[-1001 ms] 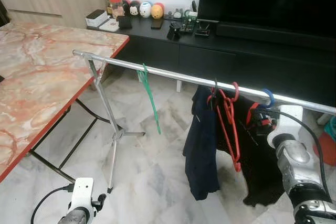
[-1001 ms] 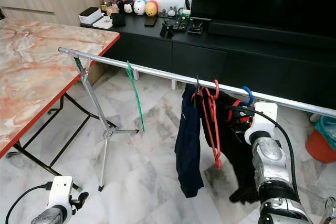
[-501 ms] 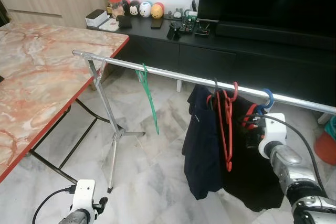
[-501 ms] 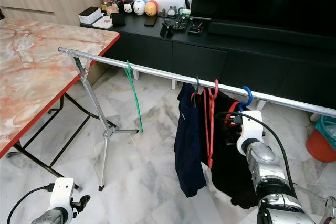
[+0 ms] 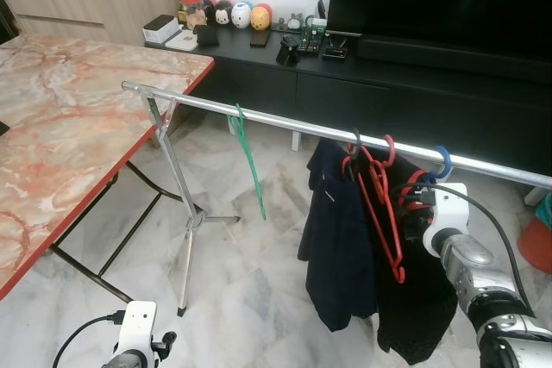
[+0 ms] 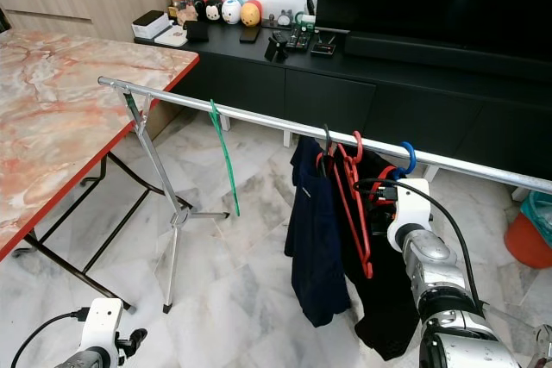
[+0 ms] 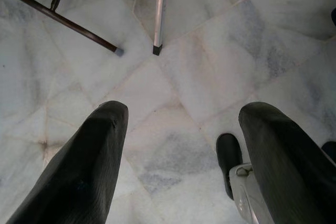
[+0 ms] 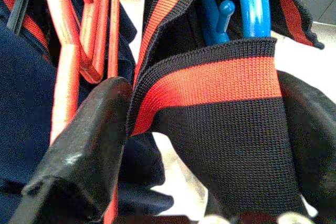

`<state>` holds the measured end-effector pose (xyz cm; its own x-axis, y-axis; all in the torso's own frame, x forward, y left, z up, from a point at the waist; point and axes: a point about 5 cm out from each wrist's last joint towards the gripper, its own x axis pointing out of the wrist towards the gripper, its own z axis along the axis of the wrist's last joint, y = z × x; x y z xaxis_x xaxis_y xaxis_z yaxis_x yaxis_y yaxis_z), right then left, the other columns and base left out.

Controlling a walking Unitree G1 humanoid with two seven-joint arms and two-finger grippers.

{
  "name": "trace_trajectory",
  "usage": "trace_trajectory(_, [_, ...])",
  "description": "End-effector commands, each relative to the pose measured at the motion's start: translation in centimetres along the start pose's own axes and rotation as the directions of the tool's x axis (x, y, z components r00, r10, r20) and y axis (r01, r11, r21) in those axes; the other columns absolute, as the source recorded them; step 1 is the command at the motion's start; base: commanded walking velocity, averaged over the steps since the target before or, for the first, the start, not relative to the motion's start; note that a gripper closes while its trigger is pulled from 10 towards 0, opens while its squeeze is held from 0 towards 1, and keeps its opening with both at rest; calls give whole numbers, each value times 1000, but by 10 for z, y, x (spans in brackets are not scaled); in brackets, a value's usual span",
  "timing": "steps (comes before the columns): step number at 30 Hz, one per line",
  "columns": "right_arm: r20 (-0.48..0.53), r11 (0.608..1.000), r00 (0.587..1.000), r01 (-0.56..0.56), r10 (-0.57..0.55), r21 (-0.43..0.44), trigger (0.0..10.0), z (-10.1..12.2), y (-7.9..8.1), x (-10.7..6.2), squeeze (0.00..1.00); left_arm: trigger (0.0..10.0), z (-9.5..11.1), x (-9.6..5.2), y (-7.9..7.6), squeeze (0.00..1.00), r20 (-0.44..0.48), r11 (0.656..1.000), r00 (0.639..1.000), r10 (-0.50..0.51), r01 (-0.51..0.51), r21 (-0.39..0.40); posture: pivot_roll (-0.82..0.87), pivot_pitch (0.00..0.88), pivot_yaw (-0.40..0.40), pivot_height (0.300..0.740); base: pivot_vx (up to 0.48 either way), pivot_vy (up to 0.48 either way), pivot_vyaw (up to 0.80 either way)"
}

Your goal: Hang hanger

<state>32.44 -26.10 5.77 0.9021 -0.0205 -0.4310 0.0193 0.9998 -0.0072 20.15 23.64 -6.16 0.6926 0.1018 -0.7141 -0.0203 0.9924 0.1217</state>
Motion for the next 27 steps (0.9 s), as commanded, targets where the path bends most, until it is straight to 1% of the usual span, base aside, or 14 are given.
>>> trace_trajectory(1, [-12,1000,1000,-10,10,2,0,1,2,1,0,10000,-7,-2,5,0,-36,1000,999,12,-12,7,31,0,42,740,0,0,0])
trace_trajectory(7, [4,1000,1000,-20,20,-1,0,3,2,1,0,10000,-7,-2,5,0,-39,1000,999,8,-7,20,31,0,42,740,0,0,0])
trace_trajectory(8, [22,1000,999,-30,30,-5,1451,5,2,1,0,10000,-7,-2,5,0,-38,1000,999,7,-6,23,31,0,42,740,0,0,0])
trace_trajectory(9, [88,999,996,-35,35,0,10000,14,3,1,0,10000,-7,-2,5,0,-36,1000,999,7,-6,28,29,0,44,740,0,0,0])
trace_trajectory(12, [159,999,987,-39,34,30,10000,23,3,1,0,10000,-7,-2,5,0,-34,1000,999,8,-7,30,27,0,45,740,0,0,0])
trace_trajectory(14, [176,999,984,-44,40,22,10000,25,3,1,0,10000,-7,-2,4,0,-35,999,999,5,-3,35,27,0,45,740,0,0,0])
trace_trajectory(16, [165,998,985,-55,53,6,10000,22,6,1,0,10000,-7,-2,3,0,-40,998,999,-7,9,56,25,0,47,740,0,0,0])
trace_trajectory(18, [169,998,984,-58,56,4,10000,22,7,1,0,10000,-7,-2,2,0,-40,998,999,-9,11,61,25,0,47,740,0,0,0])
trace_trajectory(22, [209,998,976,-69,67,2,10000,22,6,-3,0,10000,-9,-2,1,0,-45,997,999,-17,20,73,22,0,49,740,0,0,0])
trace_trajectory(23, [239,998,969,-69,65,8,10000,24,4,-6,0,10000,-10,-2,1,0,-45,997,999,-17,20,76,20,0,50,740,0,0,0])
trace_trajectory(25, [247,998,967,-70,65,11,10000,24,4,-6,0,10000,-10,-2,1,0,-45,997,999,-17,20,76,20,0,50,740,0,0,0])
trace_trajectory(26, [273,997,959,-77,71,9,10000,24,2,-10,0,10000,-11,-3,2,0,-47,997,999,-16,19,78,14,0,52,740,0,0,0])
trace_trajectory(27, [273,997,959,-77,71,9,10000,24,2,-10,0,10000,-11,-3,2,0,-47,997,999,-16,19,78,14,0,52,740,0,0,0])
